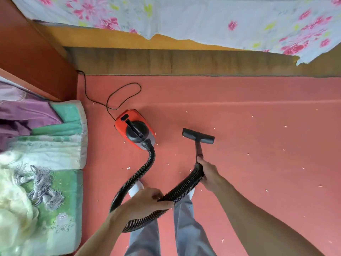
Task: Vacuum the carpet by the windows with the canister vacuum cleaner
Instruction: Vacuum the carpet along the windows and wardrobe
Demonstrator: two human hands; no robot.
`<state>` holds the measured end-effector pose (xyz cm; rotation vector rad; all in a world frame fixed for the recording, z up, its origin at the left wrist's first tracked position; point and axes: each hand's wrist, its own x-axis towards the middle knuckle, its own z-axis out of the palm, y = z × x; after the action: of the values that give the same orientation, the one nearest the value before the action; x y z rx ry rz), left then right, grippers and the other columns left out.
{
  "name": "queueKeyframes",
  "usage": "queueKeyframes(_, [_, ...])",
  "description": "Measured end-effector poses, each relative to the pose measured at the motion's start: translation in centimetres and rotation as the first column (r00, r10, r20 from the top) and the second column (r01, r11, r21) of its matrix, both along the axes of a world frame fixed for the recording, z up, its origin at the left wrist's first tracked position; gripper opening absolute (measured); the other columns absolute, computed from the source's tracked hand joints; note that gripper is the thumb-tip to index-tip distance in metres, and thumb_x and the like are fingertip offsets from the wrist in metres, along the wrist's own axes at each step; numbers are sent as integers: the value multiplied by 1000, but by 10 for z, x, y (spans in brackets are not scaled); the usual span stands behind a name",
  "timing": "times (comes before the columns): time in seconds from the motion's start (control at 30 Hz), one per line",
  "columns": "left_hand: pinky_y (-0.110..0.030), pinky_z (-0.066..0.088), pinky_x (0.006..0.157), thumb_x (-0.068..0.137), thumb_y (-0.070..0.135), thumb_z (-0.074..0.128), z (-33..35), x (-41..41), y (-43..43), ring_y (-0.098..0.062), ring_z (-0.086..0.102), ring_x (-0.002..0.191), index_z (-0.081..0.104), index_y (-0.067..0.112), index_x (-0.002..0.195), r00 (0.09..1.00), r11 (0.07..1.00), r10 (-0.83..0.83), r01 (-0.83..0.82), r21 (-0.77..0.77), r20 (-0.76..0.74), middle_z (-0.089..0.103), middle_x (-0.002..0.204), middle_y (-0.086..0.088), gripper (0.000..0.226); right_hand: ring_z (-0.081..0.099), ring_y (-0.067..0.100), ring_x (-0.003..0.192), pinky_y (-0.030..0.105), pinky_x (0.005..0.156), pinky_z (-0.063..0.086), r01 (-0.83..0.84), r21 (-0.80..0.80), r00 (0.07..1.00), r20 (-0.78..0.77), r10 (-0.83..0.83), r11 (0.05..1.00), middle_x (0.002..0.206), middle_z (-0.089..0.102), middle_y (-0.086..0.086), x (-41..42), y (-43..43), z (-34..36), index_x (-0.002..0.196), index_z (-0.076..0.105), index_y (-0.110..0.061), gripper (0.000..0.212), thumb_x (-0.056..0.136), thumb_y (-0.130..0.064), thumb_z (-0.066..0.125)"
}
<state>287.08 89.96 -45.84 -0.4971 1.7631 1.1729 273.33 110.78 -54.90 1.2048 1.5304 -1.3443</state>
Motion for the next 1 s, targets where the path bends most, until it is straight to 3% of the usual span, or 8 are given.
queueKeyframes(0.2, [-12,41,59,81,62,68,-57,-6,-23,-1,60,69,66,25,93,998,994,7,-14,112,64,66,81,9,39,53,22,65,41,77,49,18,-30,1000,1,-18,999,77,56,9,4,-41,-71,91,61,-3,25,89,-26,69])
queueKeyframes(0.33, [-7,38,53,86,56,67,-83,2,-21,2,55,63,62,24,91,992,982,-8,-16,188,122,60,74,12,33,57,23,71,39,79,47,69,-87,998,8,-69,994,83,60,10,11,-44,-95,89,62,-7,24,89,-30,68])
queueKeyframes(0.4, [-10,47,66,86,54,69,-92,6,-14,0,61,74,64,18,97,987,971,-2,-36,236,161,65,83,10,38,58,23,78,38,85,46,110,-136,994,16,-109,985,87,61,11,11,-39,-100,94,62,-4,23,93,-27,64])
queueKeyframes(0.47, [-23,53,86,82,55,71,-102,7,-4,-8,68,89,67,18,102,984,964,-6,-42,264,179,70,92,5,42,57,24,77,40,85,47,71,-132,997,13,-70,989,84,60,11,5,-37,-105,95,61,-2,21,95,-23,61])
queueKeyframes(0.53, [-36,55,91,77,57,71,-110,4,7,-16,71,95,68,19,101,981,953,25,-82,292,194,71,93,2,45,56,25,70,45,80,49,-31,-62,1000,-8,30,998,78,58,11,-5,-42,-110,91,61,-2,19,93,-22,63])
queueKeyframes(0.67, [-37,59,85,84,51,68,-113,-16,26,-17,72,98,72,24,97,964,914,179,-237,329,198,73,90,7,31,59,26,68,47,84,55,-194,114,977,-71,203,974,78,61,11,-41,-58,-117,88,62,-5,19,88,-22,69])
queueKeyframes(0.83, [-28,56,66,91,44,65,-112,-43,38,-6,67,66,67,12,96,912,872,384,-410,266,148,67,64,10,33,59,20,63,35,68,54,-247,154,954,-136,268,957,76,61,7,-78,-68,-113,88,62,-6,18,90,-23,68])
queueKeyframes(1.0, [-28,56,64,77,52,76,-104,-44,26,-14,68,70,71,12,94,935,883,257,-330,333,246,71,74,5,44,59,24,61,35,65,52,-242,128,962,-98,255,962,76,62,11,-59,-57,-97,90,65,-3,25,86,-27,67])
